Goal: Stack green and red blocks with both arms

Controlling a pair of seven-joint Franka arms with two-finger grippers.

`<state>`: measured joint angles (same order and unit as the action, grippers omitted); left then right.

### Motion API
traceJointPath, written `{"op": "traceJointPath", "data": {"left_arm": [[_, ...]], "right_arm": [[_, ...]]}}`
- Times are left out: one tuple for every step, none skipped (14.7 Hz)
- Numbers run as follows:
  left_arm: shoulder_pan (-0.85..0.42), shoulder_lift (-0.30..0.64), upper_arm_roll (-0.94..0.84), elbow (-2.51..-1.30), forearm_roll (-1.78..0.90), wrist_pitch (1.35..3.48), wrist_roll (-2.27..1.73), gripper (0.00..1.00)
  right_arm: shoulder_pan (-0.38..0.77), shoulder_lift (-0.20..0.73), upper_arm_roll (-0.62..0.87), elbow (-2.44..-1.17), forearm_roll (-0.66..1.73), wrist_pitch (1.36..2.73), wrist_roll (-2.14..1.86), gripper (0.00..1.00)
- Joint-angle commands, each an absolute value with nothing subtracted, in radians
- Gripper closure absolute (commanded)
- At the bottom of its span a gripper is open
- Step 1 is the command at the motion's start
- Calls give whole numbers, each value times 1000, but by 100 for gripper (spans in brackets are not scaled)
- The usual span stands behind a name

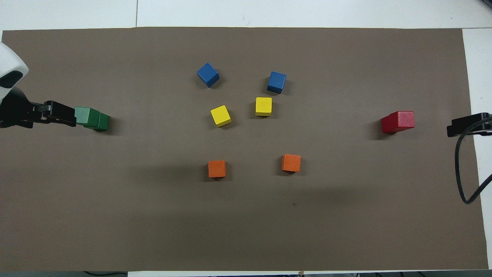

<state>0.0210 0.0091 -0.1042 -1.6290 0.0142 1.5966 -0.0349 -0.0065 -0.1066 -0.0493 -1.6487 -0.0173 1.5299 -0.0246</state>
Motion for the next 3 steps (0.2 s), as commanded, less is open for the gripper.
{"op": "traceJointPath", "data": {"left_arm": [[31,-17,-109,-1652,20,1603,-35,0],[31,-17,-109,-1652,20,1603,-35,0],[31,-17,-109,-1652,20,1603,-35,0]], "right_arm": [[-11,-106,-48,-1638,-5,1506,-14,0],[-11,-106,-48,-1638,-5,1506,-14,0],[-11,-106,-48,-1638,-5,1506,-14,0]]}}
